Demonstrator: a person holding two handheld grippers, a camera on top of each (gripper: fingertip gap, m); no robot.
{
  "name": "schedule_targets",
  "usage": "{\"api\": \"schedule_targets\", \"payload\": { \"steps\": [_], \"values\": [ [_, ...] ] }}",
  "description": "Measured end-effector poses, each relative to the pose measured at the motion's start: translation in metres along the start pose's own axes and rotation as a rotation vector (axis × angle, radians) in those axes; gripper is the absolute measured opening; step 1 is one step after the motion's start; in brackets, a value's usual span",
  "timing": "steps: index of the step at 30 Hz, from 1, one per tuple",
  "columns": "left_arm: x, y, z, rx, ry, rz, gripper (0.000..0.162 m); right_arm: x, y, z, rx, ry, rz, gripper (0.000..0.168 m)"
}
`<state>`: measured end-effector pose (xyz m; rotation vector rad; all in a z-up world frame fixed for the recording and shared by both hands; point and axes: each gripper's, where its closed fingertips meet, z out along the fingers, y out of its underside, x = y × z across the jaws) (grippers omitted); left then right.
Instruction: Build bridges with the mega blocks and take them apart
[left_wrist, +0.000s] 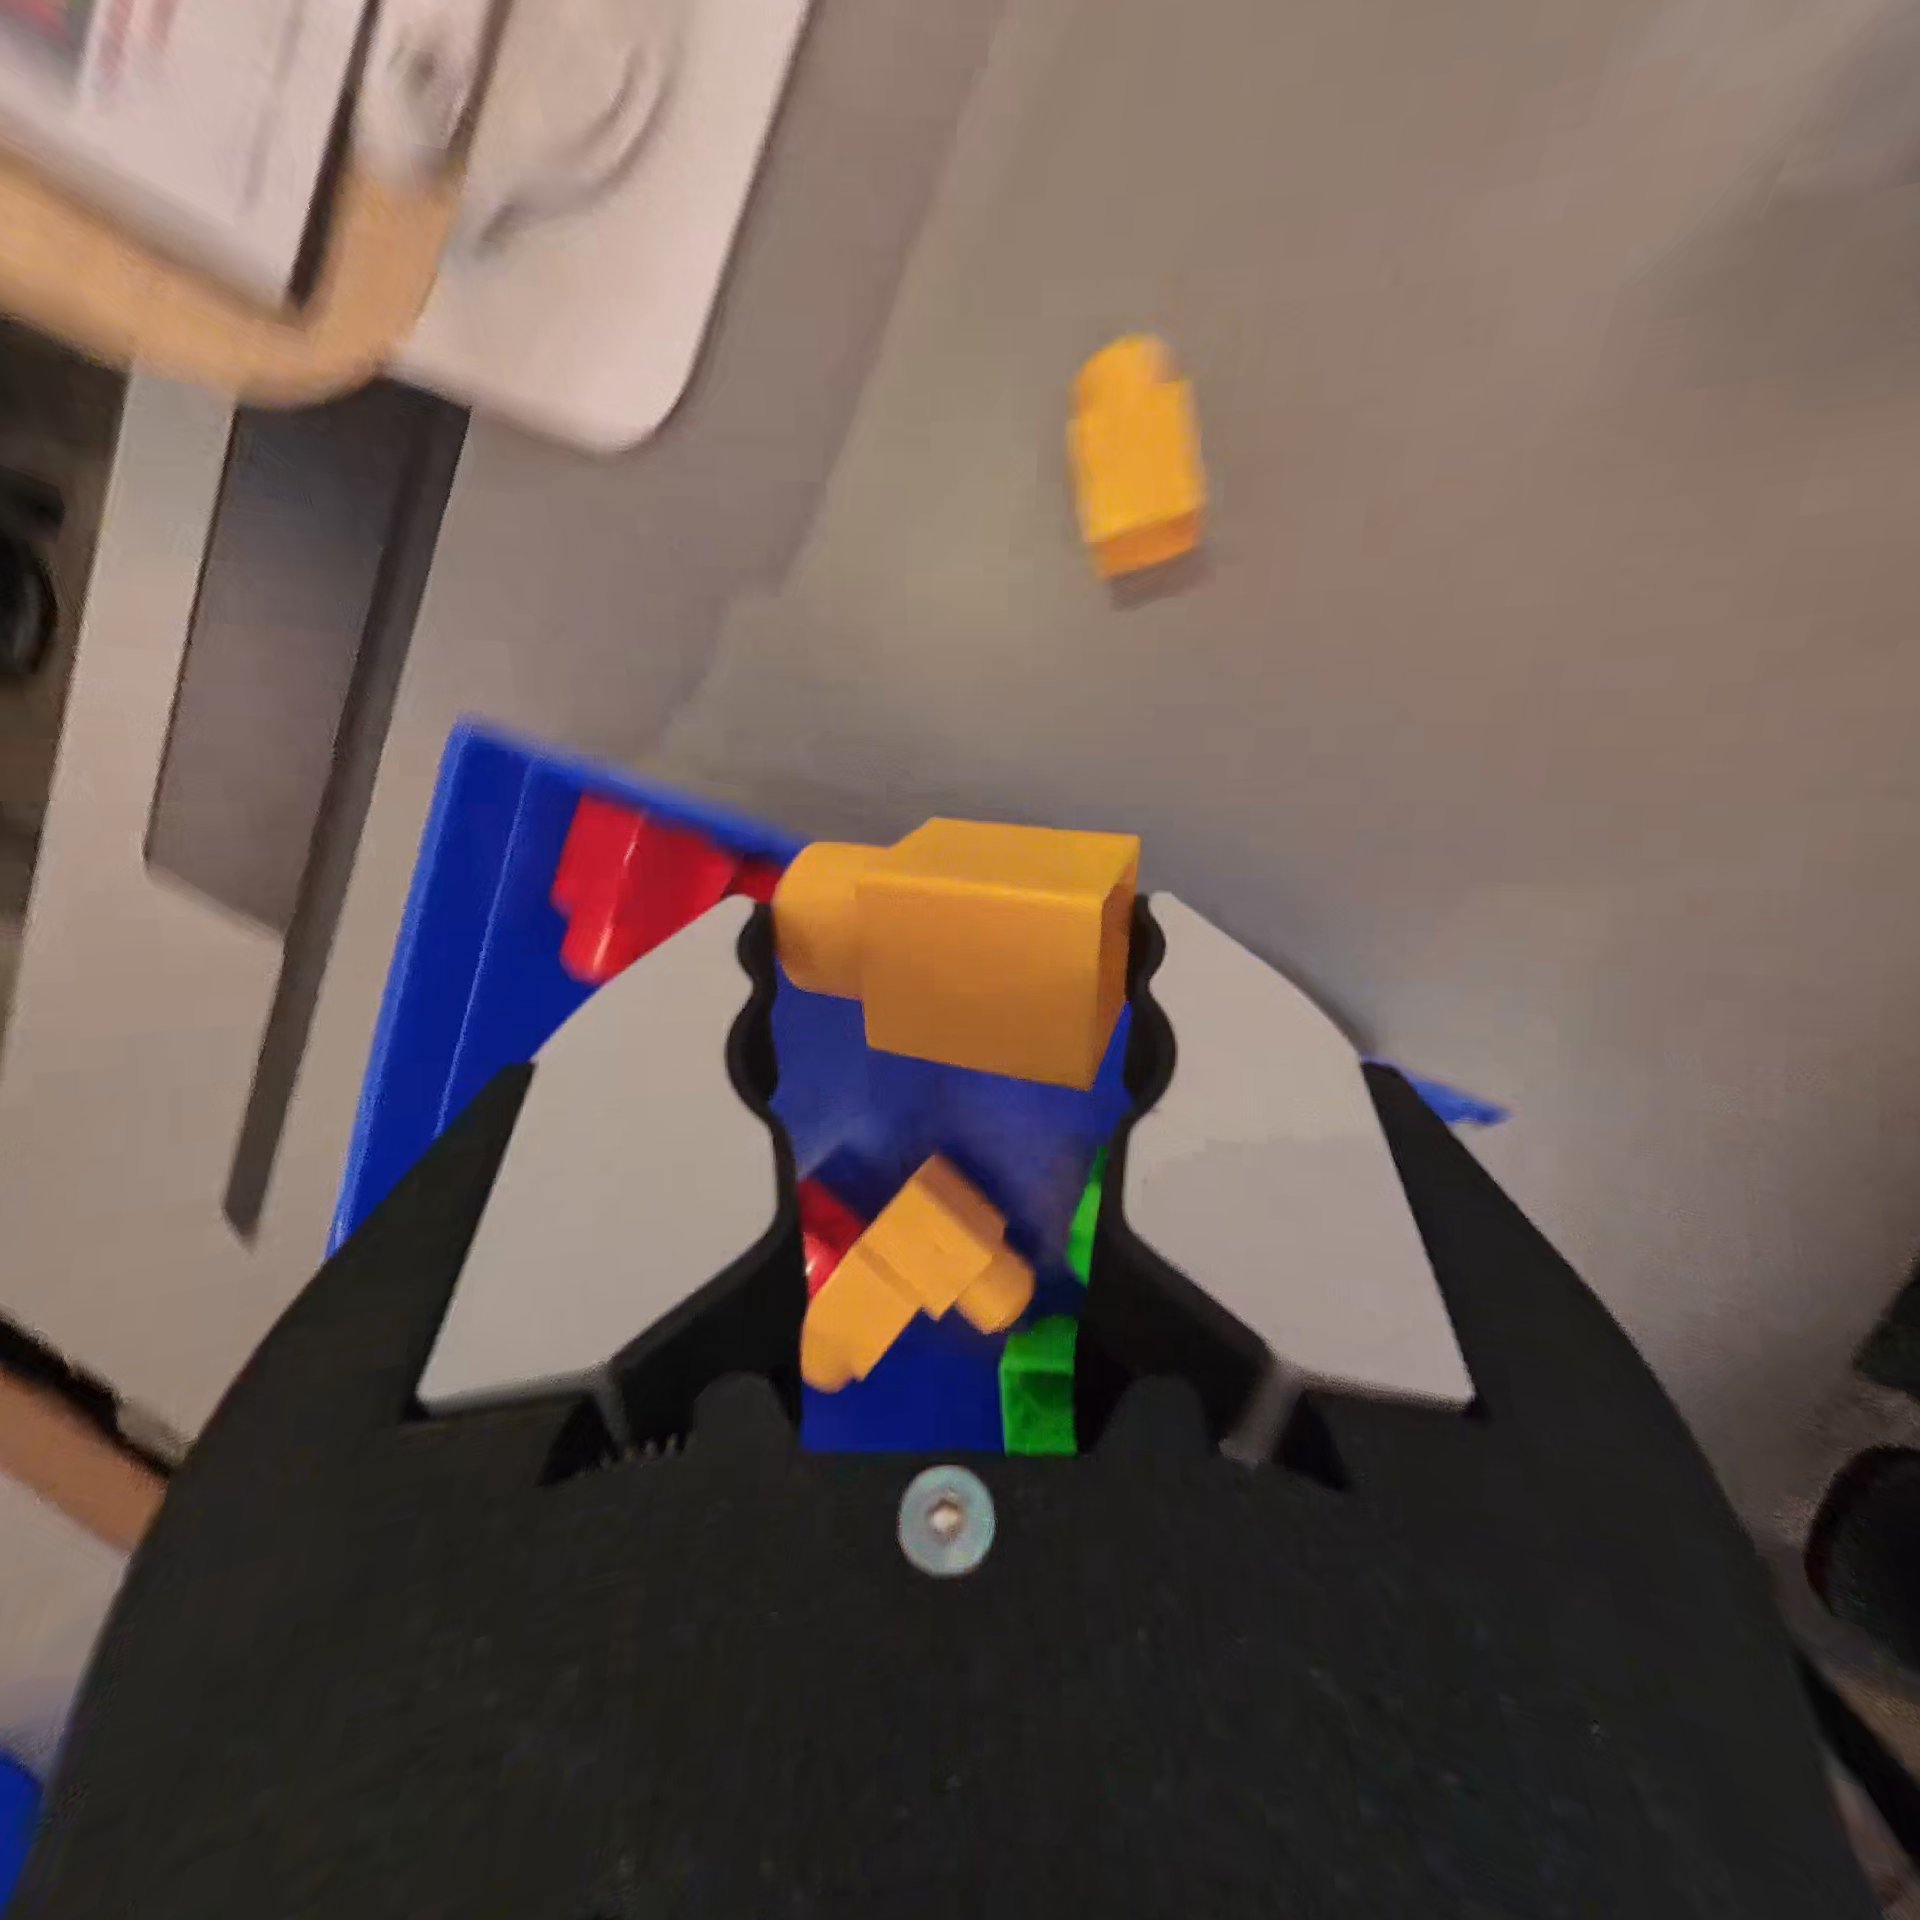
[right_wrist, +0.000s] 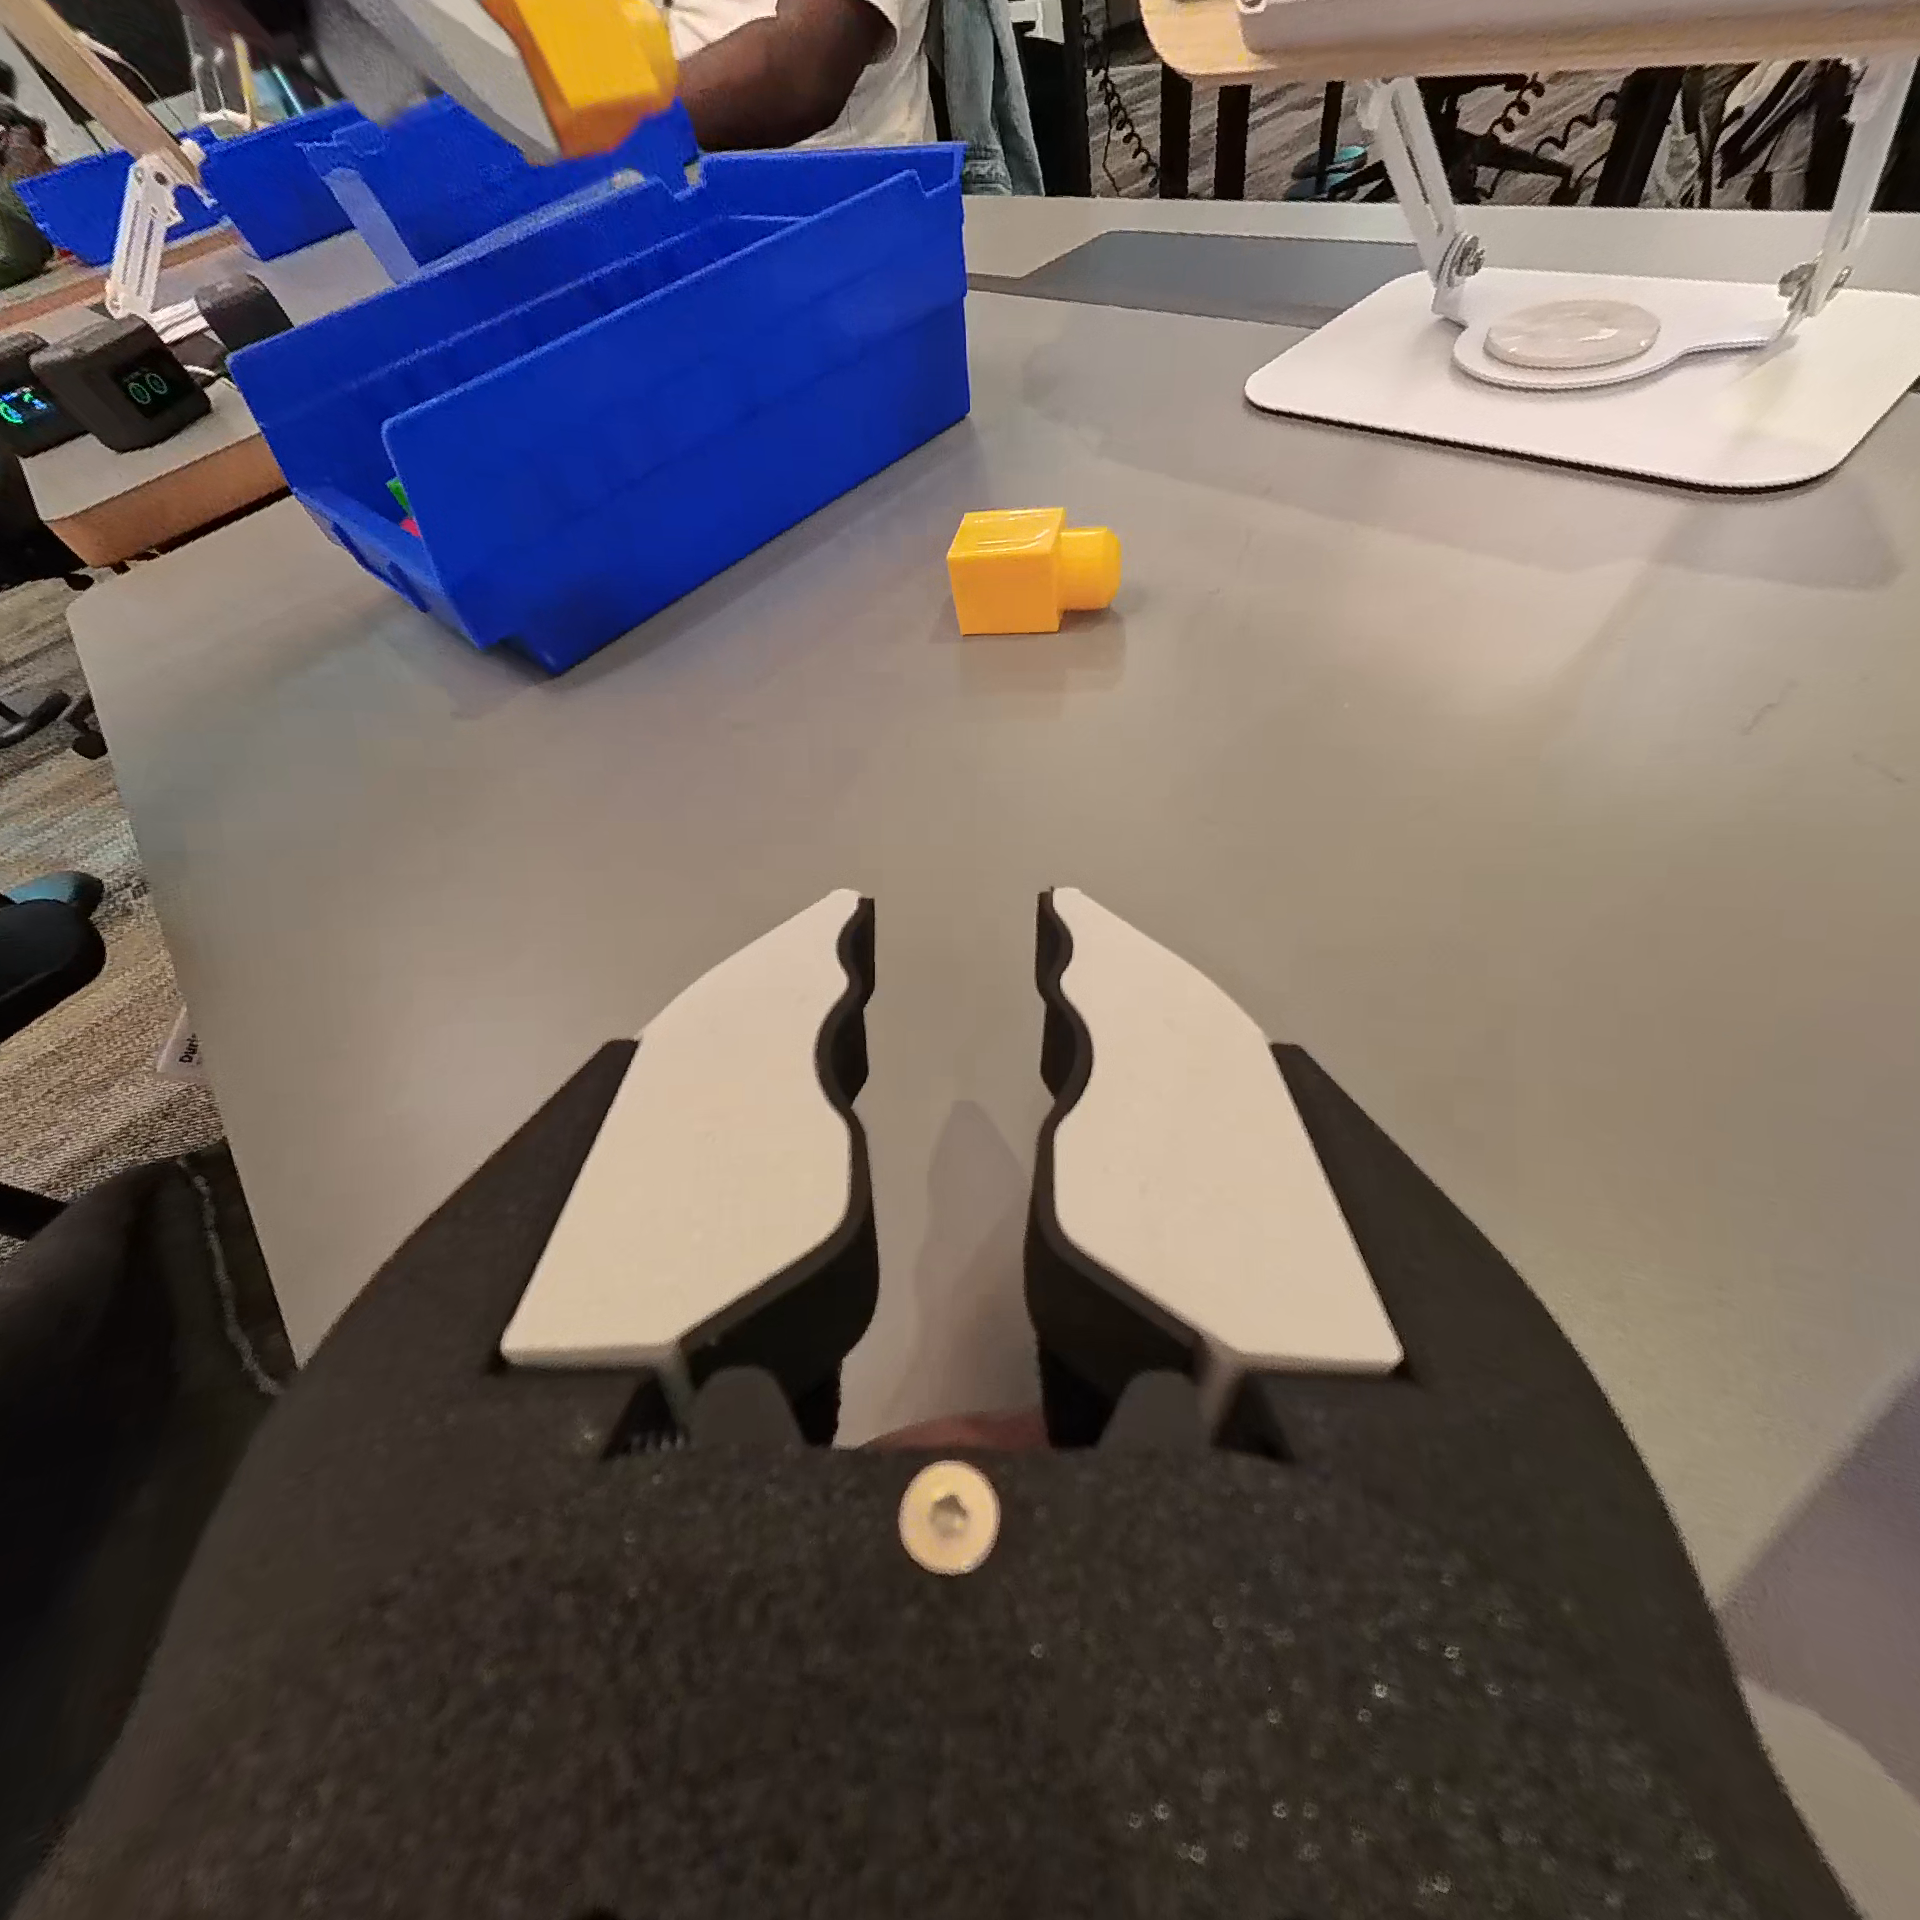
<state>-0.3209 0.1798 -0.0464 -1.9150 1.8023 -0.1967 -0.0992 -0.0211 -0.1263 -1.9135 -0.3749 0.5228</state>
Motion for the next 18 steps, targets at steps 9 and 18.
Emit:
{"api": "schedule_targets", "payload": {
  "steps": [9,18],
  "values": [
    [0.117,-0.088,0.068,0.021,0.171,0.665,0.065,-0.003,0.0,0.0,0.0,0.009,-0.023,0.029],
    [0.121,-0.084,0.145,-0.071,0.455,1.022,0.065,-0.003,0.0,0.002,0.001,0.004,-0.001,0.028]
  ]
}}
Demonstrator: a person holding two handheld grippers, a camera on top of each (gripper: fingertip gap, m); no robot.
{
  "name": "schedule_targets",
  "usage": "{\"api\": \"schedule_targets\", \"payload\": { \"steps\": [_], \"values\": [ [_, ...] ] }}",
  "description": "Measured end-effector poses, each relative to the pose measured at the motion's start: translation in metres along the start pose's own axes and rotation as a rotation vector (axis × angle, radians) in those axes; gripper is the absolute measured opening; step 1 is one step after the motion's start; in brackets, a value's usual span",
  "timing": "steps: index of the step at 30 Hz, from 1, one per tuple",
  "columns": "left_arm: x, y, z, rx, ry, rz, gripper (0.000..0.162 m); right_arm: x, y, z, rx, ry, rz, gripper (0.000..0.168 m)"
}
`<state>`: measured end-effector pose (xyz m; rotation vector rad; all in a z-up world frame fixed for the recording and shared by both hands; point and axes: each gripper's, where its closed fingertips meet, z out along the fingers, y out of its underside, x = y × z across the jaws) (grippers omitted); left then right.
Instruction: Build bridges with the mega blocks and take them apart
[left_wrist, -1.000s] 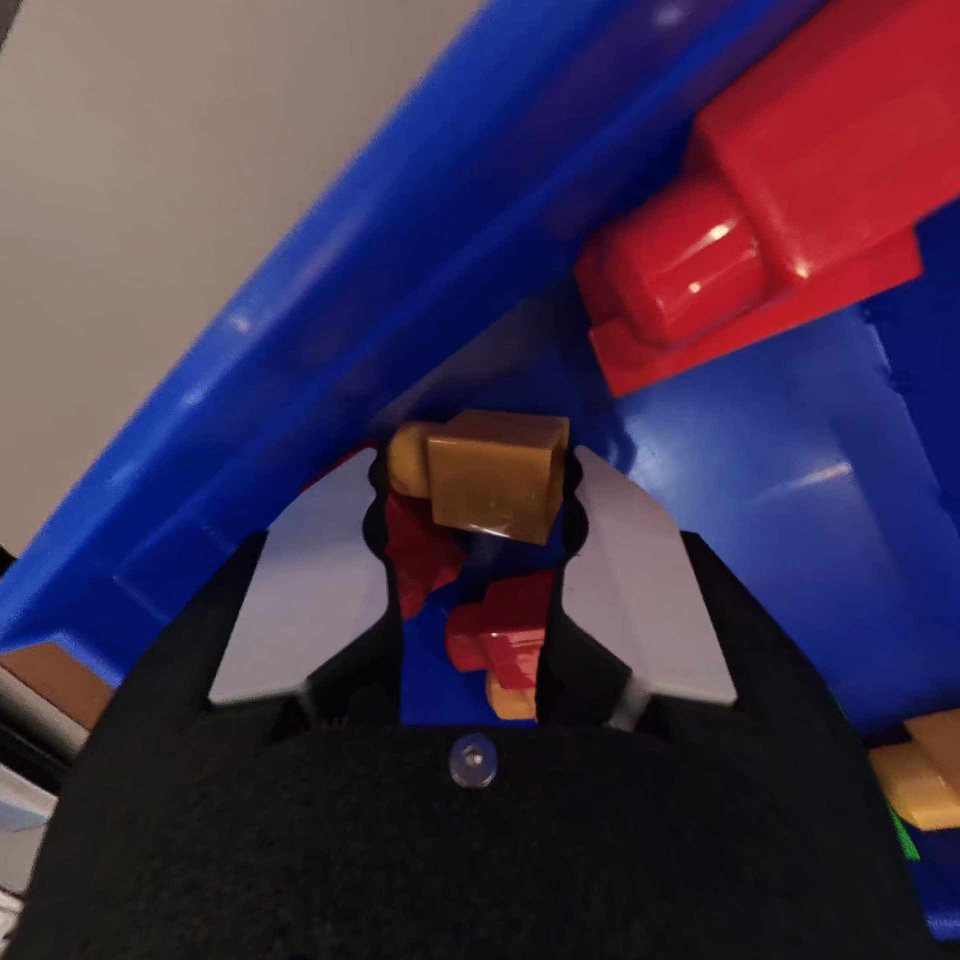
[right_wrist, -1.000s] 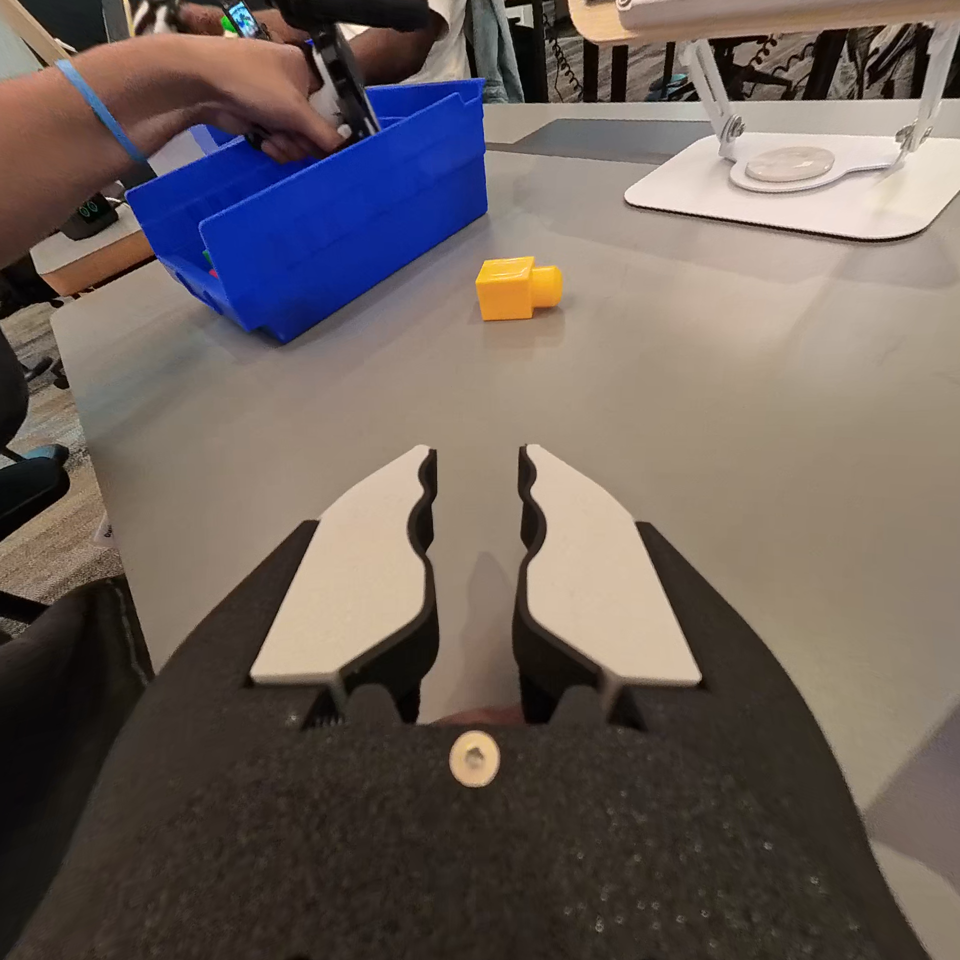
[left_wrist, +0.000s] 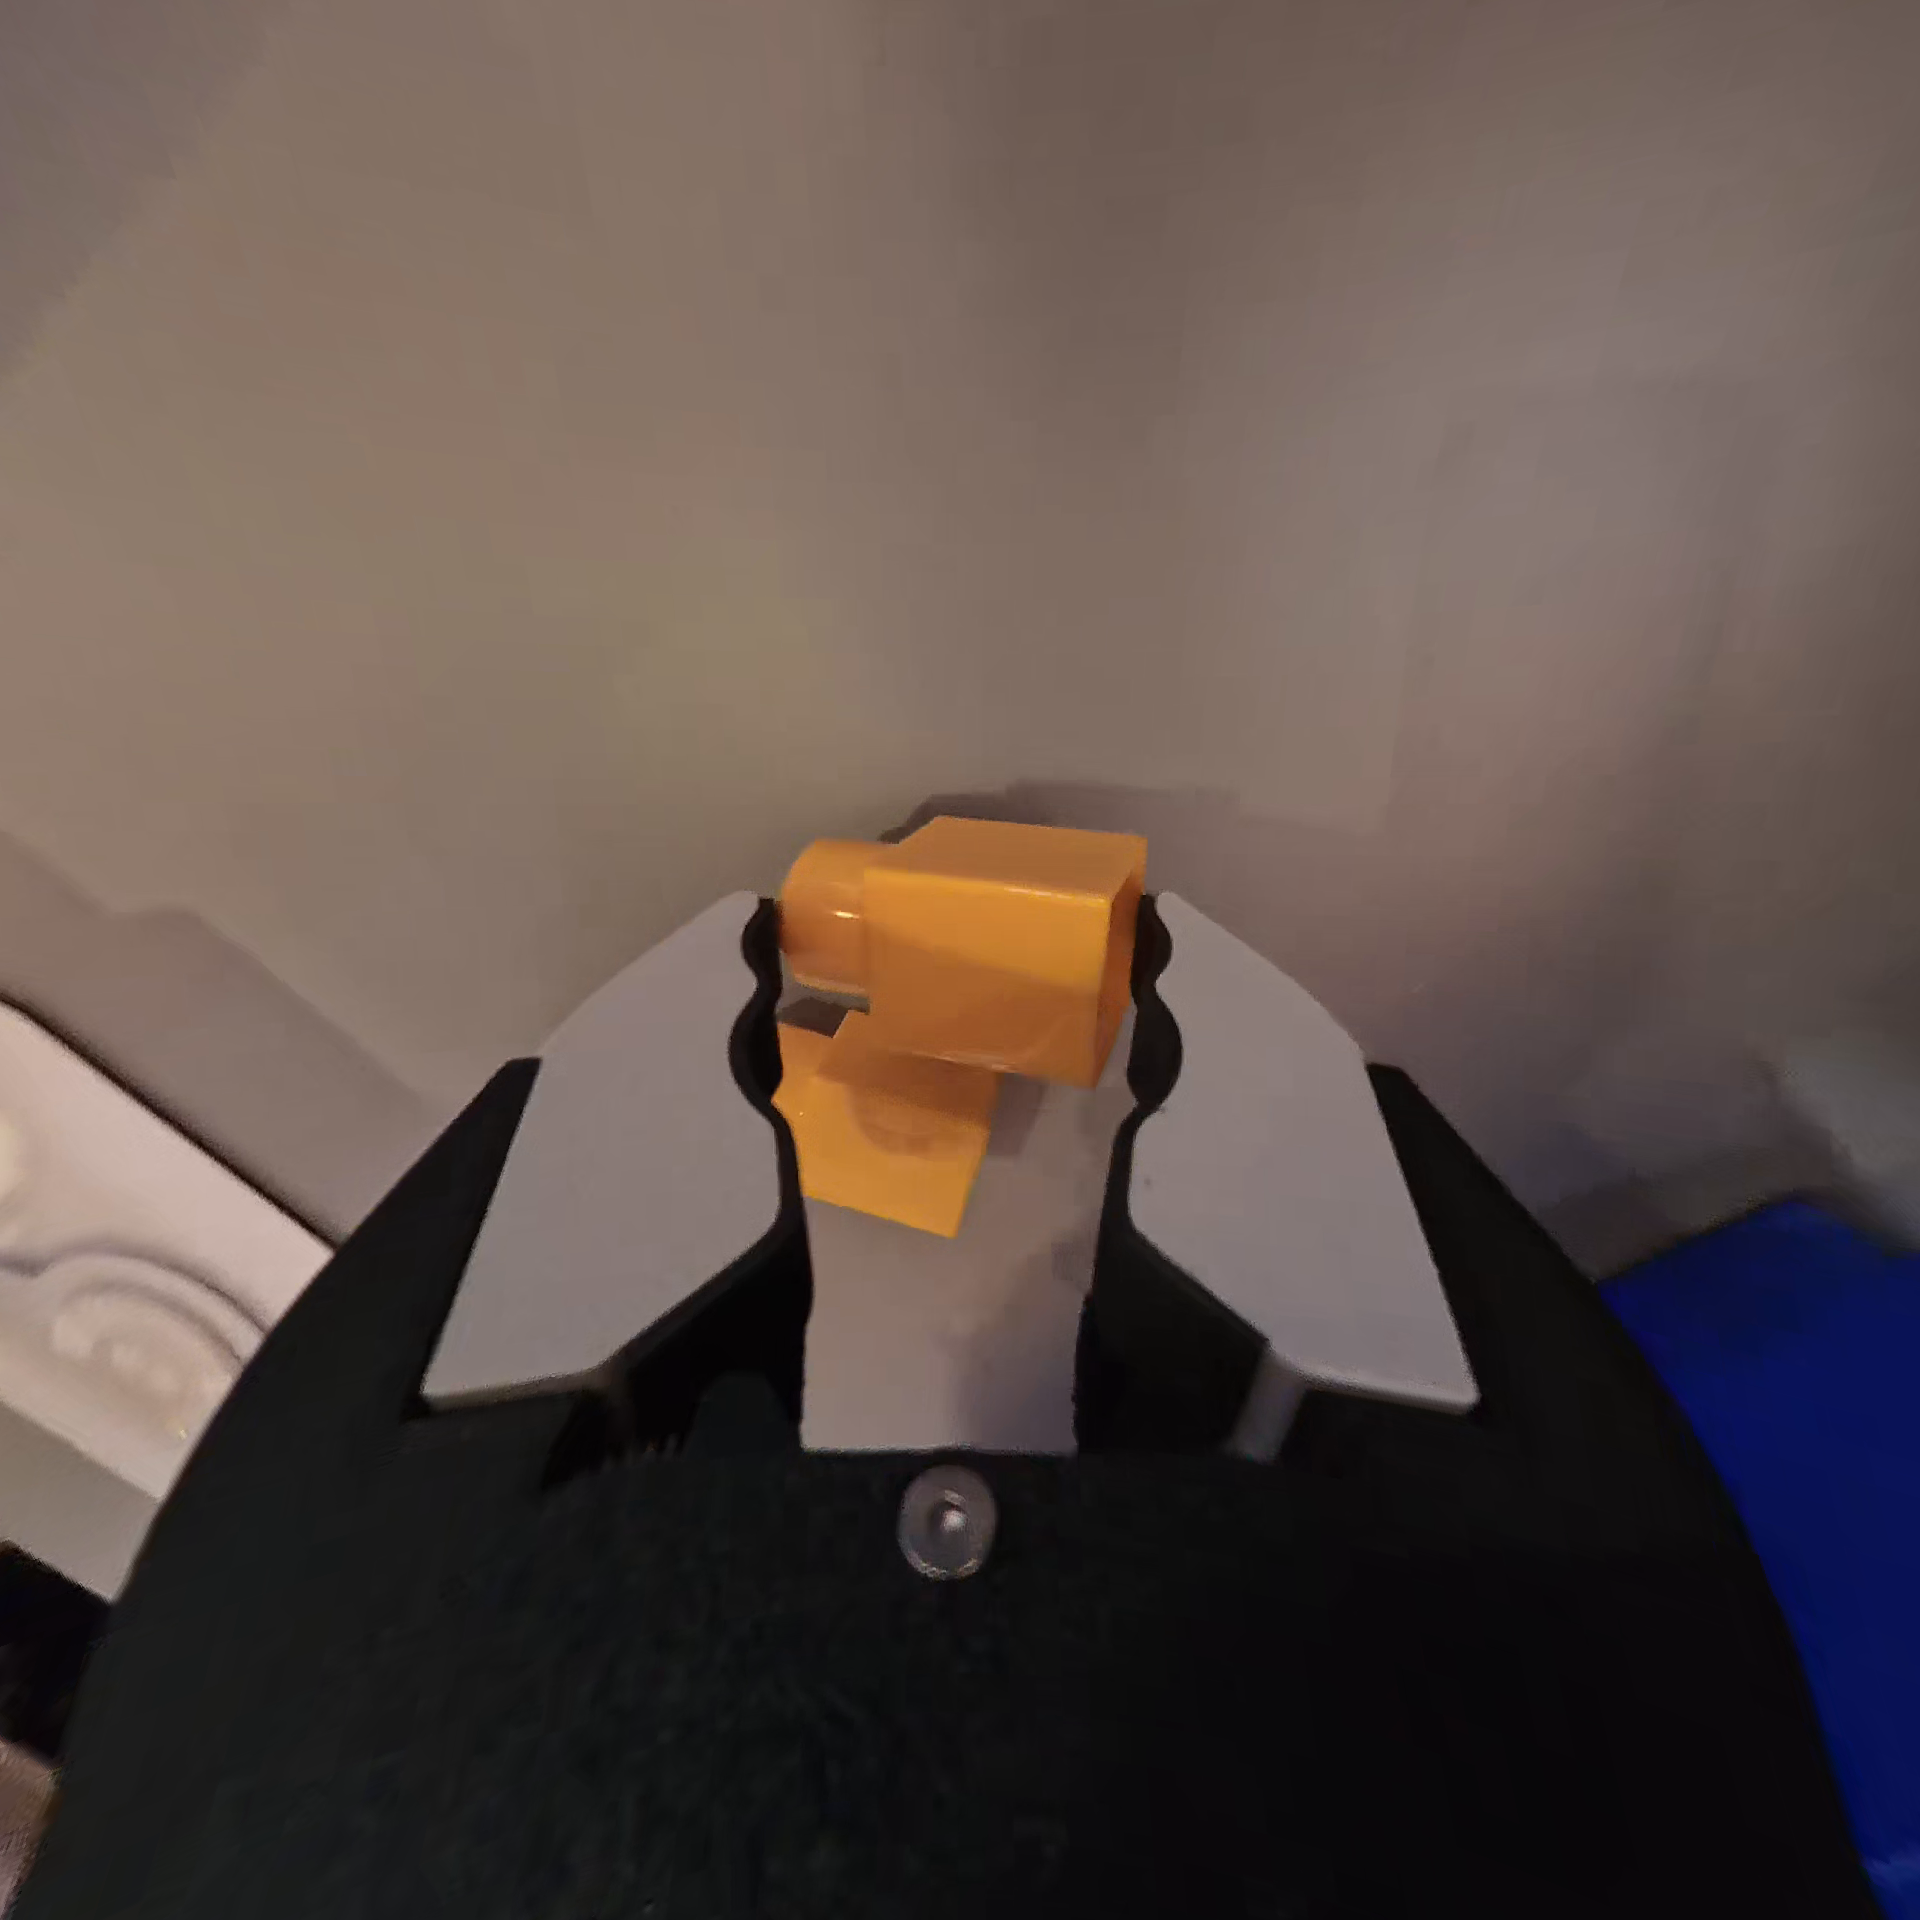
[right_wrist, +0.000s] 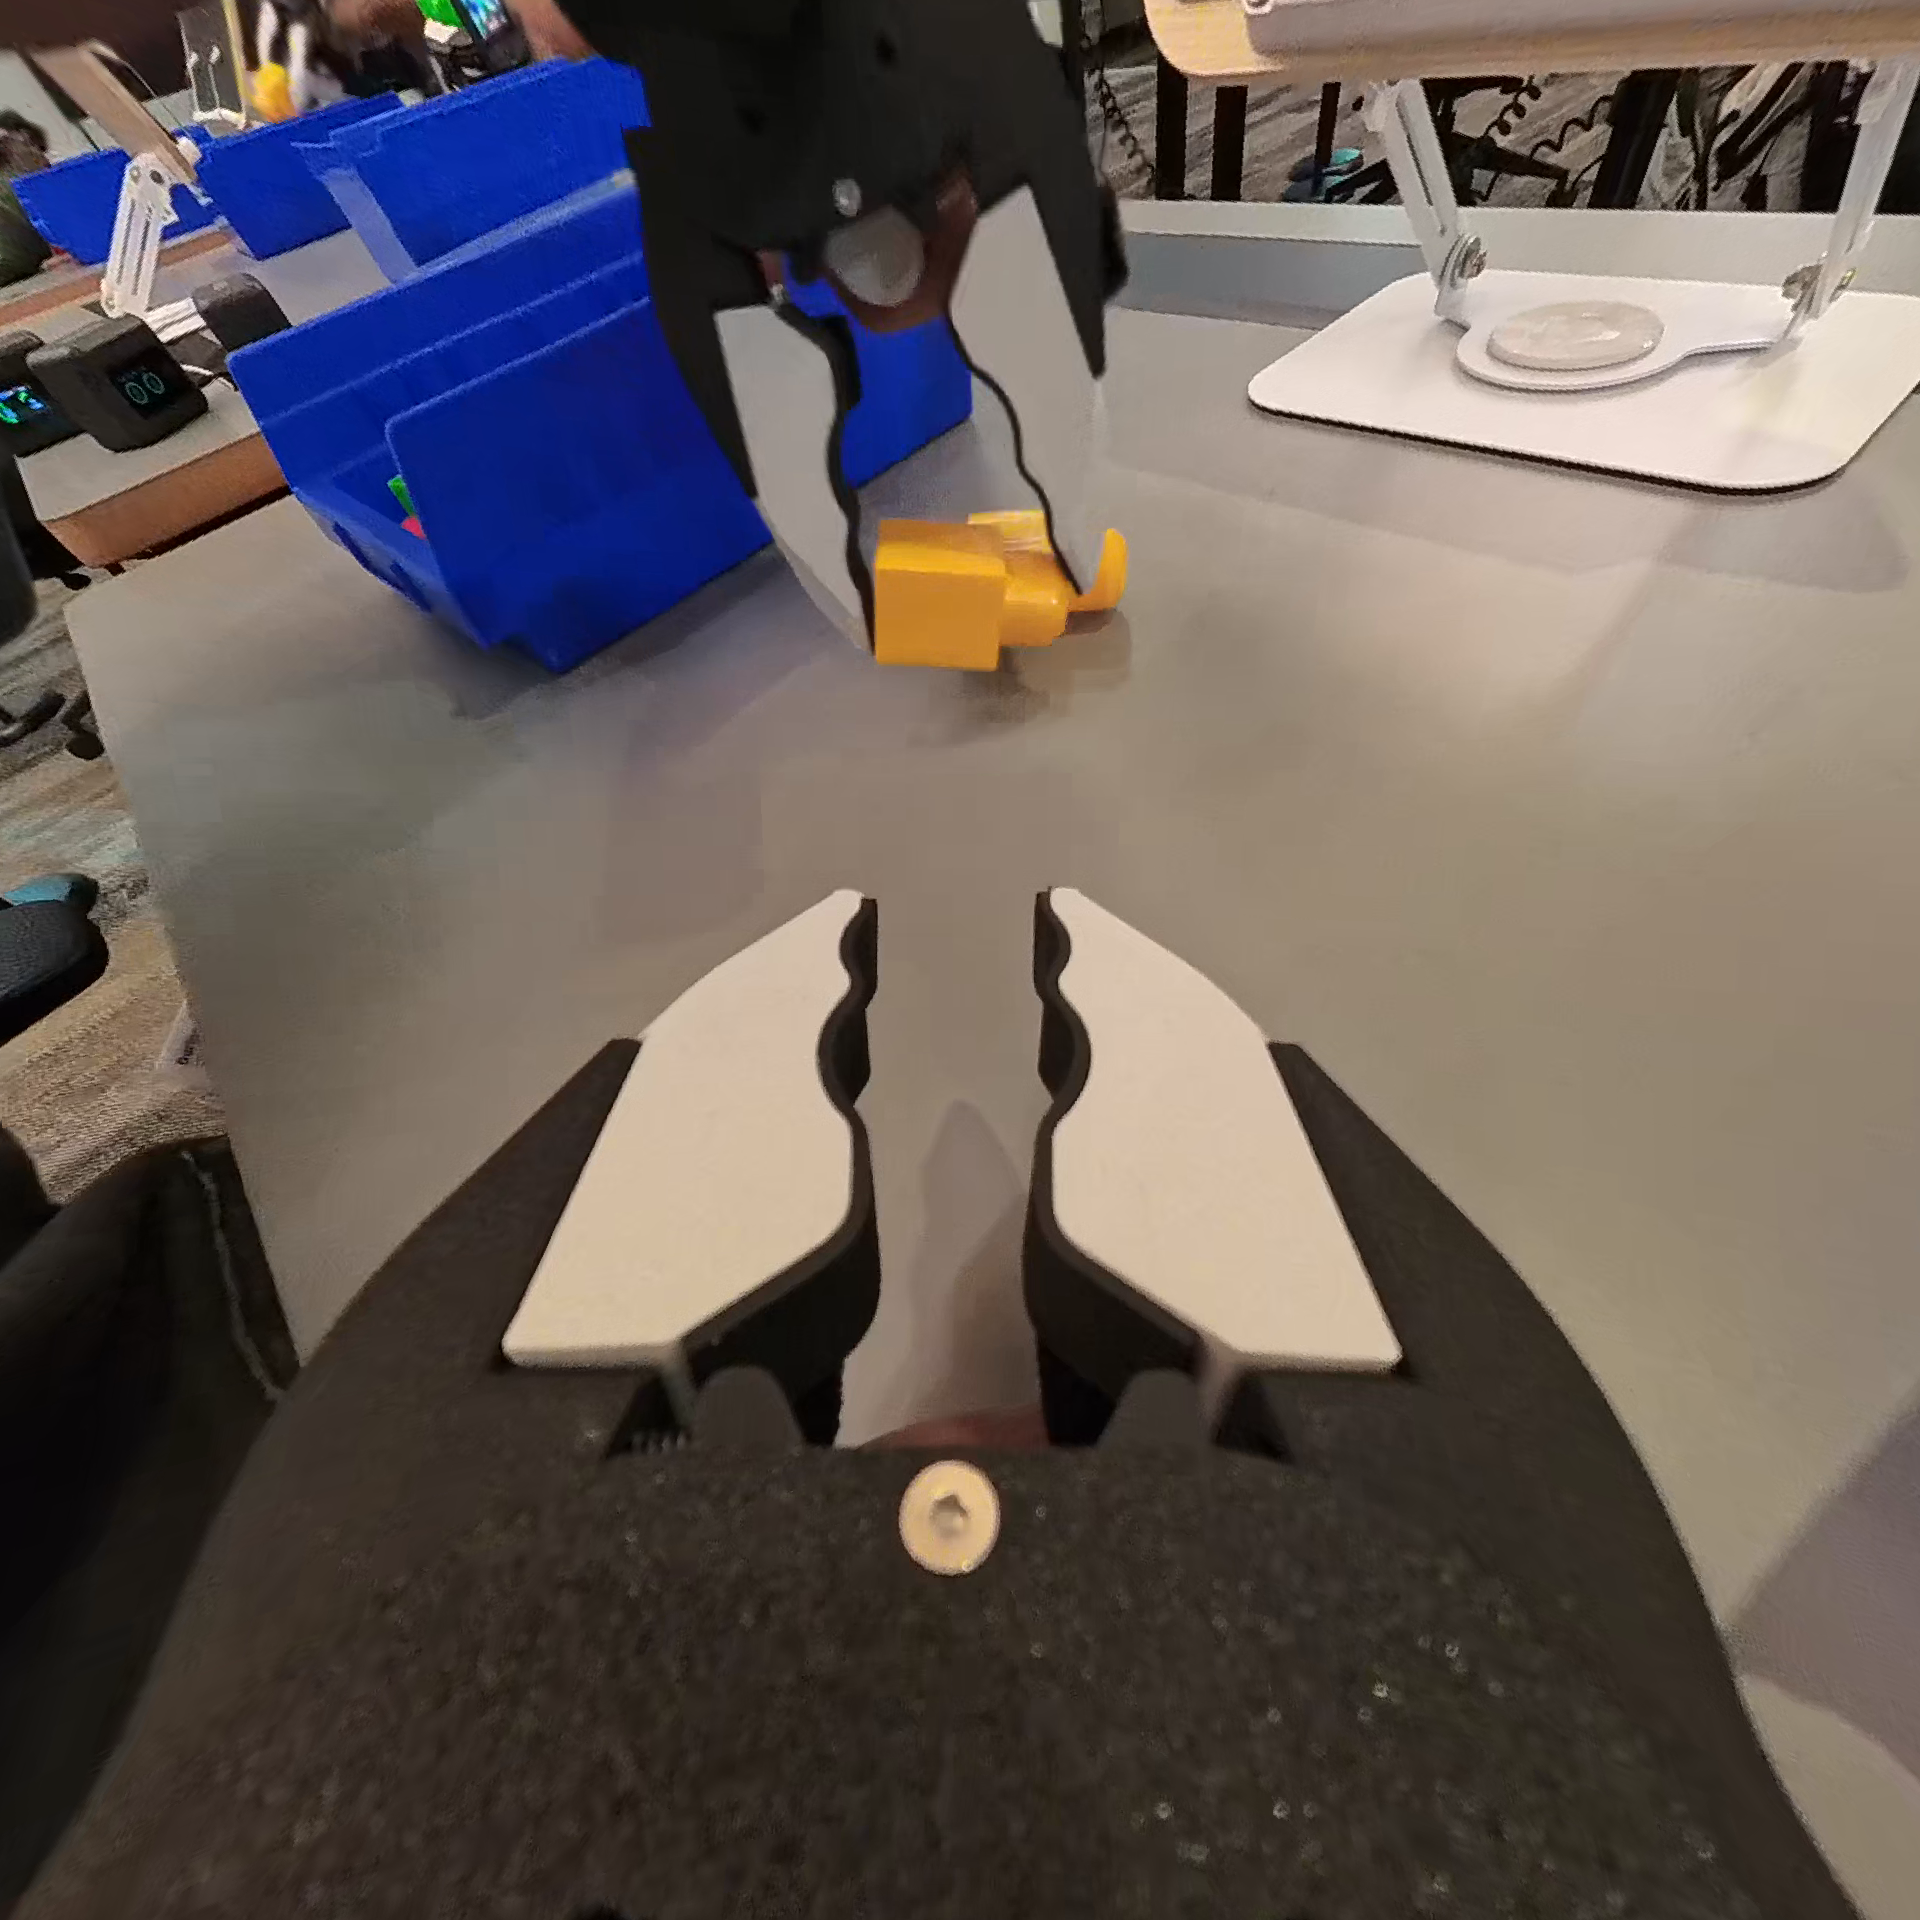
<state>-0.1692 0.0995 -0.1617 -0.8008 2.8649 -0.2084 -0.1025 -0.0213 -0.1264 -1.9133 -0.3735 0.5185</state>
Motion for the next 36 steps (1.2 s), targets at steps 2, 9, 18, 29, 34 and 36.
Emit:
{"api": "schedule_targets", "payload": {
  "steps": [2,9,18,29,34,36],
  "values": [
    [-0.003,0.01,0.006,-0.016,0.015,0.053,0.065,-0.001,0.001,0.001,-0.006,0.002,-0.008,0.028],
    [-0.014,0.022,0.017,-0.054,-0.04,0.182,0.065,-0.002,0.003,0.003,-0.023,0.004,-0.02,0.028],
    [-0.021,0.032,0.023,-0.108,-0.088,0.246,0.065,0.0,0.001,0.002,-0.01,-0.014,0.015,0.028],
    [-0.009,0.015,-0.022,-0.029,-0.241,0.168,0.065,0.001,0.001,0.0,-0.005,-0.033,0.052,0.028],
    [-0.018,0.038,-0.092,-0.099,-0.465,-0.102,0.075,0.003,0.0,-0.001,0.003,-0.042,0.073,0.028],
    [-0.005,0.031,-0.129,0.052,-0.523,-0.348,0.074,0.004,0.0,-0.002,-0.001,-0.044,0.078,0.028]
  ]
}}
